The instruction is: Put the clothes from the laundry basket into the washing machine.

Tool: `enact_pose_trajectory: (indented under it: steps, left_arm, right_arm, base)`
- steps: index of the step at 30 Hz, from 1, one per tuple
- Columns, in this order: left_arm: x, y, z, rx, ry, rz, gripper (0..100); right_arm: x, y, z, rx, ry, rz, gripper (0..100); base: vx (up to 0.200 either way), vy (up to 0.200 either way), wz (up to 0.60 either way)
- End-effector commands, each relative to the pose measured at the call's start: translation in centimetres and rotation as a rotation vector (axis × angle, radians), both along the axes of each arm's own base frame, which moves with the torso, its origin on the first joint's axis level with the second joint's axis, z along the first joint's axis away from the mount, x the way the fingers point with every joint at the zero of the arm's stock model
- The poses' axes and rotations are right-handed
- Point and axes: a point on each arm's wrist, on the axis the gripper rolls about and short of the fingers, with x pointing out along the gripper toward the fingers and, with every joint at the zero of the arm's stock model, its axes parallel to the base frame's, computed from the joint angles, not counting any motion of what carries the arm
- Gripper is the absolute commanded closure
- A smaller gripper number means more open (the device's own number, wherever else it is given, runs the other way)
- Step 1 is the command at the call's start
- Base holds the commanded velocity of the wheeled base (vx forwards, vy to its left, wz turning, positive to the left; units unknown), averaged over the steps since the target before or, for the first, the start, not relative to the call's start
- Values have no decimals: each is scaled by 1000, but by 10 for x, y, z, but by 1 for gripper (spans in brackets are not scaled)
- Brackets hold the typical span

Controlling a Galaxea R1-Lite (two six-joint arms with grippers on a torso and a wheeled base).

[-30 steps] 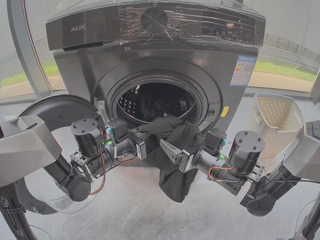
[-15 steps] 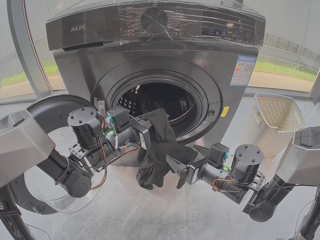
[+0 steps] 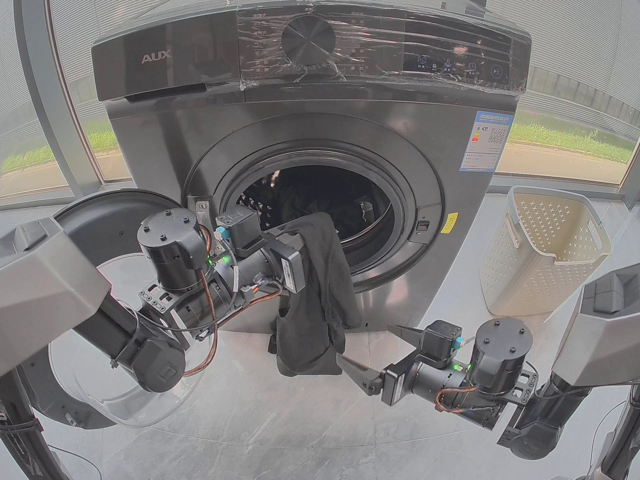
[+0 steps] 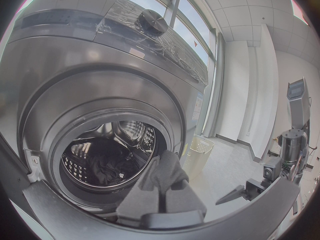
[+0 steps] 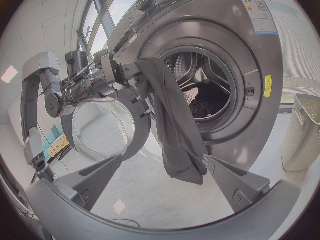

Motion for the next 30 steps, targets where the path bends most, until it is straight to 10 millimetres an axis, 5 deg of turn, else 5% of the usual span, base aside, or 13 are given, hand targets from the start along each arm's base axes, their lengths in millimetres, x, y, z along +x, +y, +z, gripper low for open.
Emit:
enact_pose_trajectory:
  steps: [1, 13, 30]
  left_arm:
    - [-6, -1, -4, 12, 16, -13, 100]
    - [-21, -7, -10, 33, 40, -62, 100]
    - [-27, -8, -7, 31, 38, -81, 100]
  right_arm:
    - [16, 2, 10, 36, -48, -33, 0]
    - [42, 17, 32, 83, -158, -42, 0]
    - [75, 27, 21, 70, -186, -76, 0]
  base:
    - [0, 0, 0]
    - [0, 0, 0]
    - [0, 0, 0]
